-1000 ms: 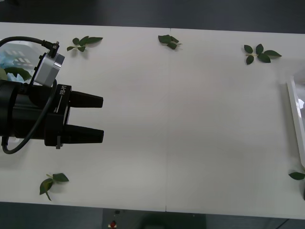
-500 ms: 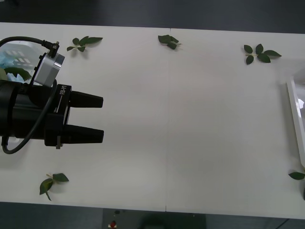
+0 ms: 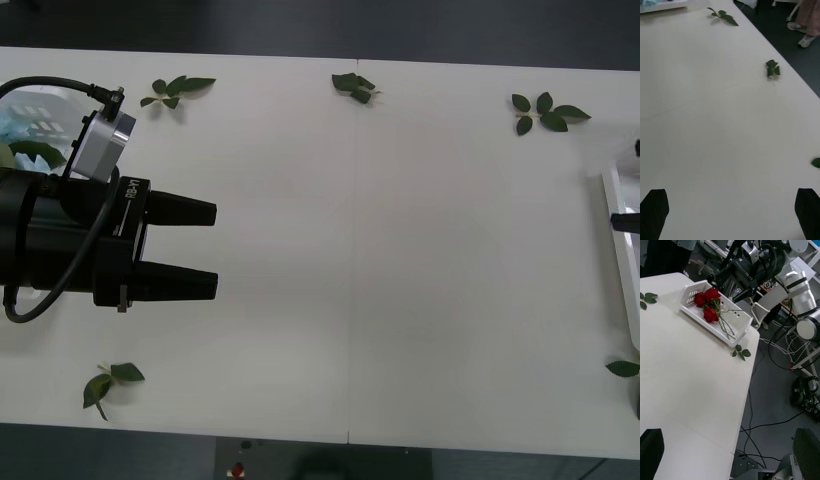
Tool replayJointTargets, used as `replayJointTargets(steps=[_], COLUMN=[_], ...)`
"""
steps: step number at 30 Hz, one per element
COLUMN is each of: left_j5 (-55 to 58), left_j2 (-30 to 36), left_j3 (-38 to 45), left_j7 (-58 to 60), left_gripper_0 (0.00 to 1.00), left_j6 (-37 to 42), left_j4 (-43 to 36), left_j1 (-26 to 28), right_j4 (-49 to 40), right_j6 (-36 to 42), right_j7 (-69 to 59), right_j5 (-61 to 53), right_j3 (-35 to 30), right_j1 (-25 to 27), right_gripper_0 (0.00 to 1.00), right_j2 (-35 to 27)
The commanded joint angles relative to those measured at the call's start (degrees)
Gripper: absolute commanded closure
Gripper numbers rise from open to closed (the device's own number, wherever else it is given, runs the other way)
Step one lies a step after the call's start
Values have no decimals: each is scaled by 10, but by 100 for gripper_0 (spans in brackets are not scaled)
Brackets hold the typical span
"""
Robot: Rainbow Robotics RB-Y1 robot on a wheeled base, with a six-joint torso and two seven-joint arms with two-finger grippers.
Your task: Put the red flowers into the right box and the blue flowers into the left box
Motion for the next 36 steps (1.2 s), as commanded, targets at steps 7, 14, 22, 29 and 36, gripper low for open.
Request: replayJointTargets(steps=[7,14,22,29,36], left_j5=[6,6,6,6,6], left_j2=[22,22,22,22,22], left_j3=[10,10,10,10,10], left_j7=[0,0,0,0,0], left_gripper_0=[0,0,0,0,0], left_j6=[-1,-1,-1,-1,-1], left_j4=[-14,-14,-14,-14,-14], left_j1=[-16,-16,-16,-16,-16], right_j4=[-15,-15,-16,-16,-16], right_j6=[14,40,45,45,45], right_j7=[-7,-7,-7,-7,-7], right_j5=[-66,-81,-79,-79,-79], right_j3=[77,93,93,93,93], right_j1=[-16,-16,-16,-16,-16], right_gripper_0=[2,2,2,0,0], right_j2=[11,10,10,10,10])
